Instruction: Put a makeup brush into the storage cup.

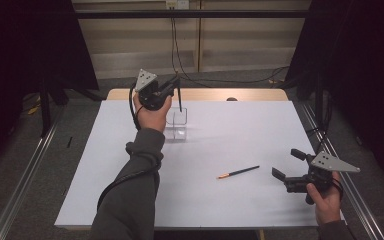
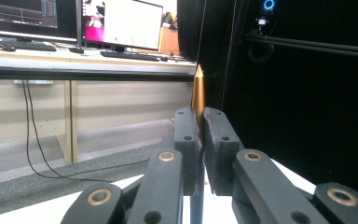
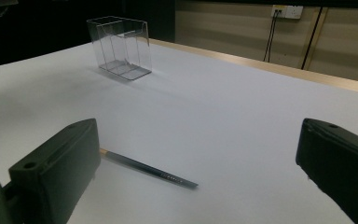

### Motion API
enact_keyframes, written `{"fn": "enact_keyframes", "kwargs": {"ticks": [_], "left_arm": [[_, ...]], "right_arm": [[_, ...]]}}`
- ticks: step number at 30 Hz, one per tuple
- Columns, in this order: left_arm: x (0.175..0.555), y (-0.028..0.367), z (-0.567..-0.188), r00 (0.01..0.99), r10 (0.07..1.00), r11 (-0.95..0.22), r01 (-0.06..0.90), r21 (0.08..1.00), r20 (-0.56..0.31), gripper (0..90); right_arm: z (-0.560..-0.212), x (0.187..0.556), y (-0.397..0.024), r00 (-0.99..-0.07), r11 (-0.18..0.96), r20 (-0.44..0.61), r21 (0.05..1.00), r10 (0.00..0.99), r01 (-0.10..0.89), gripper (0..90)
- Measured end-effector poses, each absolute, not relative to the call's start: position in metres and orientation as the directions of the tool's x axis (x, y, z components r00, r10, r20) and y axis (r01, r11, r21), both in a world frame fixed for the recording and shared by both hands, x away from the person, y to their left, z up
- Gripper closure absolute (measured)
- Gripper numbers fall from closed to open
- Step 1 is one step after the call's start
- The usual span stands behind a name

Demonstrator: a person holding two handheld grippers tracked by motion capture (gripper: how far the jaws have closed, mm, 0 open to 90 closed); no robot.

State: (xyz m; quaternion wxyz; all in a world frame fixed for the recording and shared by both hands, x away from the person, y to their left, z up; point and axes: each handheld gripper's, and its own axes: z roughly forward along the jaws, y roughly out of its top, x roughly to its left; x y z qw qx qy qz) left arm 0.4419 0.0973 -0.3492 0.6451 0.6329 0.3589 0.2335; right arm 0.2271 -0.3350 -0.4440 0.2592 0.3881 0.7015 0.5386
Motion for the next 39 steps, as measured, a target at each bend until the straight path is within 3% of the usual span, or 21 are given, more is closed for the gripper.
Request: {"fn": "enact_keyframes", "kwargs": {"ticks": [7,9,12,39], "left_arm": [[0.443,0.097,-0.354,0.631,0.759,0.080,0.152,0.985,-0.159,84.6],[0.443,0.093,-0.355,0.614,0.762,0.130,0.164,0.978,-0.204,84.6],[0.444,0.096,-0.356,0.627,0.762,0.079,0.156,0.985,-0.160,84.5],[0.438,0.093,-0.371,0.612,0.775,0.062,0.176,0.982,-0.159,84.5]], "right_arm": [[-0.444,0.227,-0.336,-0.570,0.122,0.050,0.958,0.820,0.260,0.0],[-0.444,0.227,-0.336,-0.570,0.123,0.048,0.958,0.820,0.257,0.0],[-0.444,0.227,-0.336,-0.572,0.123,0.049,0.958,0.819,0.258,0.0],[-0.443,0.226,-0.336,-0.571,0.117,0.055,0.958,0.819,0.260,0.0]]}}
